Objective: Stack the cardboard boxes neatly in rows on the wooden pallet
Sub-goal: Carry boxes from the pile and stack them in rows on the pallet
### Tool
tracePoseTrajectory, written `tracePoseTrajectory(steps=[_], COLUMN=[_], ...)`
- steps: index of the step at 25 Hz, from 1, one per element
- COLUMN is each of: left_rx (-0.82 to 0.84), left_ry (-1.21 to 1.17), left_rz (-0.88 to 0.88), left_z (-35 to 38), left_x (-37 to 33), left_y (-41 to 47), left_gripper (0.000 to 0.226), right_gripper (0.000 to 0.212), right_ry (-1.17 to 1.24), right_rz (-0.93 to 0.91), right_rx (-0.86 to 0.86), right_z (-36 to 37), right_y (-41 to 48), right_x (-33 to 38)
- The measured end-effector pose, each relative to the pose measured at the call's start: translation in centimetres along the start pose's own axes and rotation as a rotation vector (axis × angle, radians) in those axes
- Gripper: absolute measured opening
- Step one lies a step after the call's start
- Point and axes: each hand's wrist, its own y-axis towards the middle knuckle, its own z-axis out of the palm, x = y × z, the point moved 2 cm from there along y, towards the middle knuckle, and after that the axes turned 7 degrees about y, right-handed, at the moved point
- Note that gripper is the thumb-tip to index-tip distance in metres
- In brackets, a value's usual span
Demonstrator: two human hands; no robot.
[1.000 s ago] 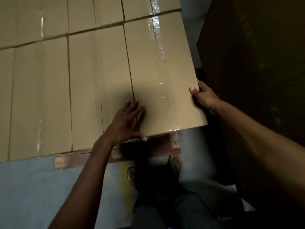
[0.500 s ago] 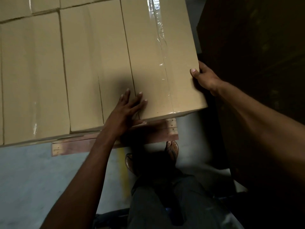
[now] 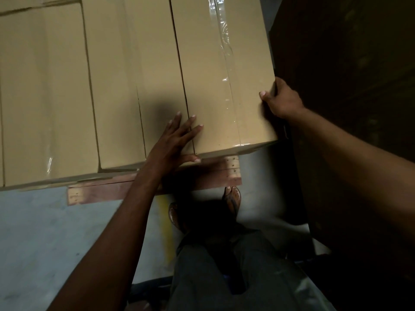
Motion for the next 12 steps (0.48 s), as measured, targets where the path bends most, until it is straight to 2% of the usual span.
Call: tracePoseTrajectory(steps=[1,3,5,7,12], left_rx=[0.015,0.013,0.005,0.004,0.015], left_ry=[0.004,0.061,0.135,0.161,0.090], left_rz=[-0.039,-0.094,-0.095,-0.153,-0.227], left_z=[-0.3,-0.5,-0.1,-0.1,-0.9], left_x=[0.2,0.7,1.3,1.9,2.9], left_y=[-0.2,-1.0,-2.0,-3.0,-3.8], left_gripper=[0.104,0.108,0.112,0.116,0.106], right_gripper=[0.072,0.079,0.080,0.080,0.069], right_ry=[-0.101,-0.262,-0.395,-0.517,-0.451], right_rz=[-0.045,-0.249,-0.439,-0.483,-0.528], right_rx=[-0.063,-0.146,-0.017,0.109,0.050], right_z=[0.5,2.7,6.1,9.2,12.9], right_y=[-1.3,-4.7,-7.5,-9.0,-11.0], right_x=[0.6,2.1,3.2,4.0,7.0])
